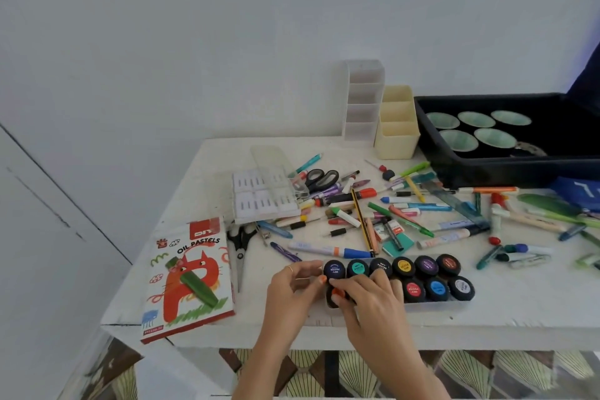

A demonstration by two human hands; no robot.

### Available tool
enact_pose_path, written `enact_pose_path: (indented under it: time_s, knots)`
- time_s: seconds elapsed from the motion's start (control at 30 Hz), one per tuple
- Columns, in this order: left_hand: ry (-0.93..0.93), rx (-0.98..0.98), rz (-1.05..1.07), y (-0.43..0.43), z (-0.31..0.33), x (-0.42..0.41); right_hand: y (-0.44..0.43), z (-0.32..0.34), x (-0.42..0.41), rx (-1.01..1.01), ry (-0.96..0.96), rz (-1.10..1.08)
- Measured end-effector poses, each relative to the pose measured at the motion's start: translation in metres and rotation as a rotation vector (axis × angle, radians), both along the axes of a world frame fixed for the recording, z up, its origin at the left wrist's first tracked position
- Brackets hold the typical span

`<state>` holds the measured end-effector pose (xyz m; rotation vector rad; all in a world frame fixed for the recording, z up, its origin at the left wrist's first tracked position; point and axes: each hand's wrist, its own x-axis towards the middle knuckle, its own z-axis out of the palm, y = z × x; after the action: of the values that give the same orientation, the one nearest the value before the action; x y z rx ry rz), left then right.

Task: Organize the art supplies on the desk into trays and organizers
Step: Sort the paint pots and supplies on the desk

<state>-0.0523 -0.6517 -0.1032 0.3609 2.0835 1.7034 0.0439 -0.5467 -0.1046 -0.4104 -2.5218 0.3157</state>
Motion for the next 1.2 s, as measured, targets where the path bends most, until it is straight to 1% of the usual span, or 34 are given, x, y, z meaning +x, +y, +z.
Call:
enact_pose_path:
  time_s: [0.17, 0.3, 0.5, 0.6, 0.7, 0.8, 0.9, 0.97, 1.03, 1.13, 1.2]
  knots:
    - [-0.018, 0.022, -0.001, 0.000, -0.001, -0.001, 0.004, 0.010, -0.005, 0.048, -0.078, -0.020]
    - [-0.012, 0.012, 0.008, 0.001, -0.001, 0.000, 0.008, 0.014, -0.013, 0.002, -0.130, -0.014]
    - [0.020, -0.007, 0.019, 0.003, -0.001, 0.004, 0.014, 0.013, -0.016, -0.018, -0.087, 0.005]
    - [0.047, -0.032, 0.028, 0.005, 0.000, 0.006, 0.012, 0.014, -0.014, 0.008, -0.081, 0.026]
    - [0.140, -0.122, 0.064, 0.010, 0.007, 0.005, 0.014, 0.014, -0.011, -0.046, -0.068, 0.055]
    - [0.333, -0.166, 0.181, 0.017, 0.023, -0.007, 0.020, 0.016, -0.008, -0.224, 0.005, 0.096]
    - [0.484, -0.188, 0.287, 0.031, 0.046, -0.036, 0.029, 0.024, -0.011, -0.329, 0.055, 0.094]
    - [0.565, -0.258, 0.325, 0.045, 0.056, -0.061, 0.035, 0.029, -0.013, -0.378, 0.036, 0.090]
    - [0.614, -0.378, 0.347, 0.062, 0.060, -0.085, 0.041, 0.032, -0.017, -0.436, 0.006, 0.095]
    - [0.560, -0.558, 0.311, 0.084, 0.054, -0.110, 0.054, 0.035, -0.026, -0.534, -0.042, 0.066]
    - [0.497, -0.677, 0.252, 0.094, 0.046, -0.121, 0.067, 0.035, -0.033, -0.555, -0.072, 0.031]
